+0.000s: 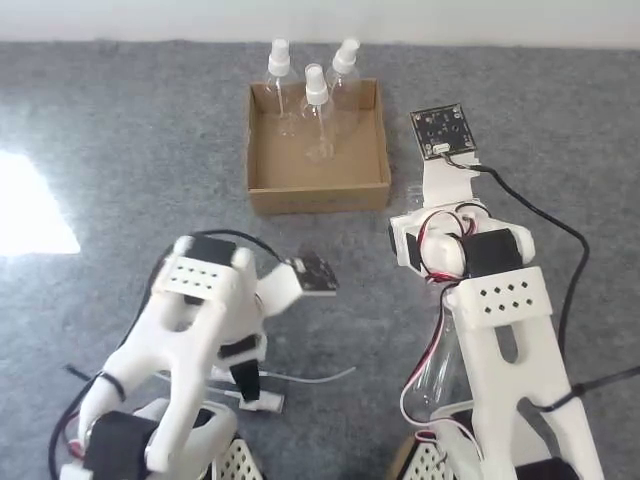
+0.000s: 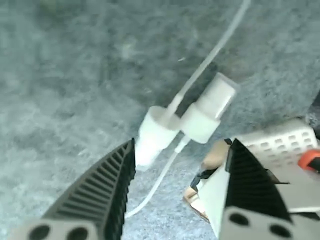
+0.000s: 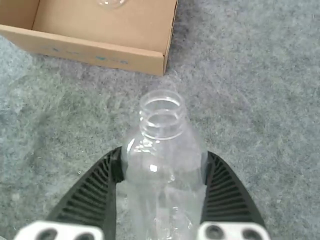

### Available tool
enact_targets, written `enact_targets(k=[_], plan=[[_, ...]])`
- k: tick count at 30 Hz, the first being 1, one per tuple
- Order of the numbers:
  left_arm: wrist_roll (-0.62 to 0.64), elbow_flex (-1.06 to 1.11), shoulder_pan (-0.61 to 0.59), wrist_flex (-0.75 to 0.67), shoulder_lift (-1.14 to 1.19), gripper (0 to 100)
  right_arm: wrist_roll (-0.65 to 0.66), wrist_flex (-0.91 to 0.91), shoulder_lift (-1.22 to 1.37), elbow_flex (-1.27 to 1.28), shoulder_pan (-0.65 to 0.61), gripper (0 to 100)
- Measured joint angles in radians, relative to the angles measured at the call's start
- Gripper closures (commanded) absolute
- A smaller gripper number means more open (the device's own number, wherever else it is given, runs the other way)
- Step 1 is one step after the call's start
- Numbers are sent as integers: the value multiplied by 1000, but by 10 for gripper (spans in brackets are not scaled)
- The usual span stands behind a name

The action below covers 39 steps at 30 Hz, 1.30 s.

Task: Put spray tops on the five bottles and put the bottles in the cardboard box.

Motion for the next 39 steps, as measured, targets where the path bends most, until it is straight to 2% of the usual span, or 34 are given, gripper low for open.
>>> enact_targets(k=[4,10,22,30,36,39], plan=[[0,57,78,-40,0,712,0,0,0,0,0,913],[9,129,129,-144,0,713,0,0,0,0,0,913],[118,153,130,-276,0,714,0,0,0,0,0,913],[29,189,158,-259,8,789,0,0,0,0,0,913],[18,212,152,-381,9,842,0,0,0,0,0,913],[18,212,112,-437,9,844,0,0,0,0,0,913]])
